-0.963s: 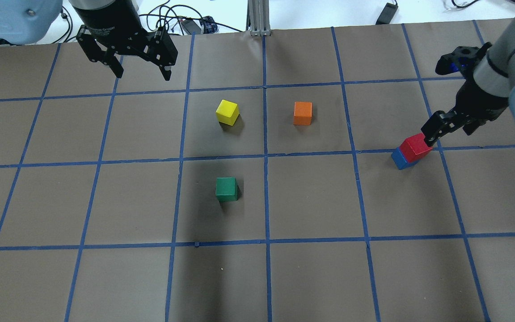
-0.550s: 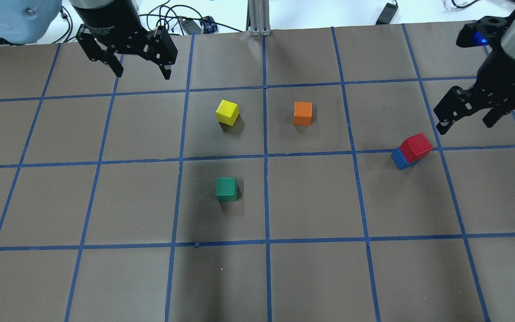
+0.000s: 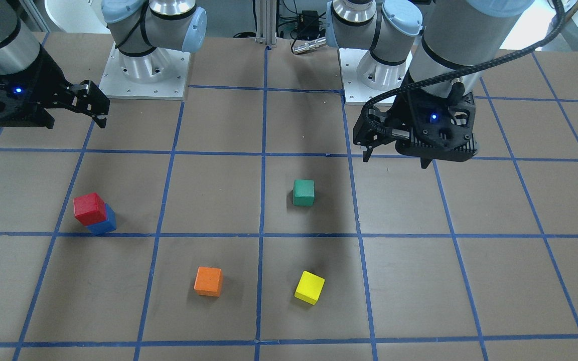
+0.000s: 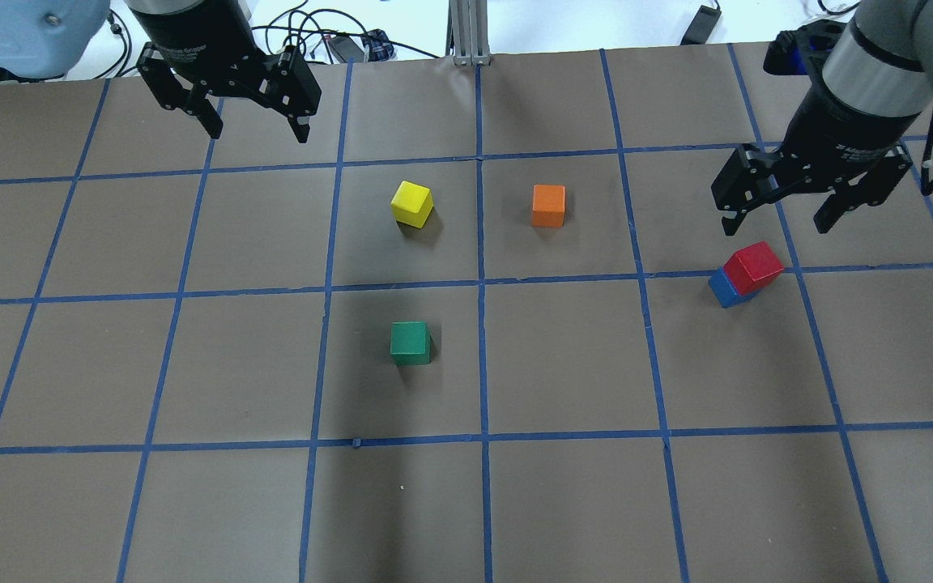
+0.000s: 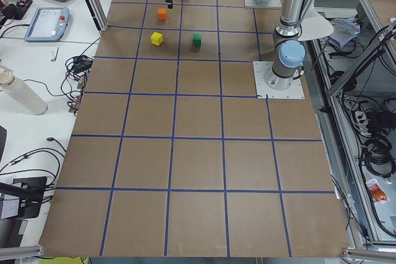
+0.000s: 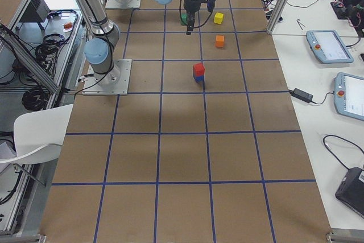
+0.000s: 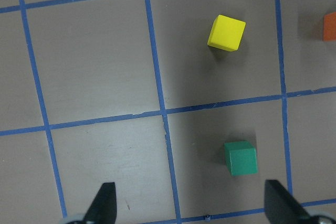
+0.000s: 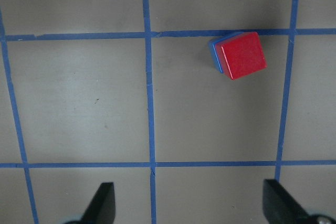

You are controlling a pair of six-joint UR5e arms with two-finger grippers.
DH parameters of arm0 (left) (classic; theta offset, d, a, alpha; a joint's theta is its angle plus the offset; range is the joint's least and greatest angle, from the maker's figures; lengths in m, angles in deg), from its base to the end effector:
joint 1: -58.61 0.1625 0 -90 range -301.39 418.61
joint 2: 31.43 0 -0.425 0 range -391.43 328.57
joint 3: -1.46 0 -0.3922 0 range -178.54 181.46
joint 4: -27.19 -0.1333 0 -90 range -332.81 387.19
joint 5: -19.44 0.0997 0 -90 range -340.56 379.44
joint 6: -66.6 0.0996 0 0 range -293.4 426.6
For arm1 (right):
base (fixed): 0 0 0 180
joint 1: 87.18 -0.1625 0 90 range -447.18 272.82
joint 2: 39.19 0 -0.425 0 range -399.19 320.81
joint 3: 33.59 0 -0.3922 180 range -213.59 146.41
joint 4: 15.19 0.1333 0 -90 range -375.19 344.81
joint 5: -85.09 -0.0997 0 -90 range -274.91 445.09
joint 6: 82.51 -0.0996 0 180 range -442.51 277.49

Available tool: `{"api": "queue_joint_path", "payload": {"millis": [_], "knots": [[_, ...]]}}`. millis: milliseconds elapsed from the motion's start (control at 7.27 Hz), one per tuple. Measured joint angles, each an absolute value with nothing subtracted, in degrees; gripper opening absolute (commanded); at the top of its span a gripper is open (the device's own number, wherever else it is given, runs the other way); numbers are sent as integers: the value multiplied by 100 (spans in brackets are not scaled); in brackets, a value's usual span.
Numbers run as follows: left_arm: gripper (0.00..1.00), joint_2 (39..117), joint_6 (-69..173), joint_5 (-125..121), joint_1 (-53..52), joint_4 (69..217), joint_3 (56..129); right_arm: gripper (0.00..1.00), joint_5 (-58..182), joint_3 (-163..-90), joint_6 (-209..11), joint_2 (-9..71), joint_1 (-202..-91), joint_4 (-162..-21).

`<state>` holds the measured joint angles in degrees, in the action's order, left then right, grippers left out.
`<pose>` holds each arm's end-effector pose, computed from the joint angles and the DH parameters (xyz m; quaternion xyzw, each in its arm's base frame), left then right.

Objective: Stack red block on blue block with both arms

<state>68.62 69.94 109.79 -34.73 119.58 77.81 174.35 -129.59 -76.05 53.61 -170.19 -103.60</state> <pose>-0.1655 -0.5587 0.5081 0.0582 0.9982 -0.0106 0.0031 0.0774 -0.4748 0.4575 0.0049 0.9991 0.0407 0.0113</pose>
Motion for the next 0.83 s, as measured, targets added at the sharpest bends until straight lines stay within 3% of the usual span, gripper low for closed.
{"api": "queue_joint_path", "payload": {"millis": [826], "knots": [[100,6859,6994,10972,-3461,11959,7778,100,17388,-12994,-8728,5320,-17522,-10710]]}}
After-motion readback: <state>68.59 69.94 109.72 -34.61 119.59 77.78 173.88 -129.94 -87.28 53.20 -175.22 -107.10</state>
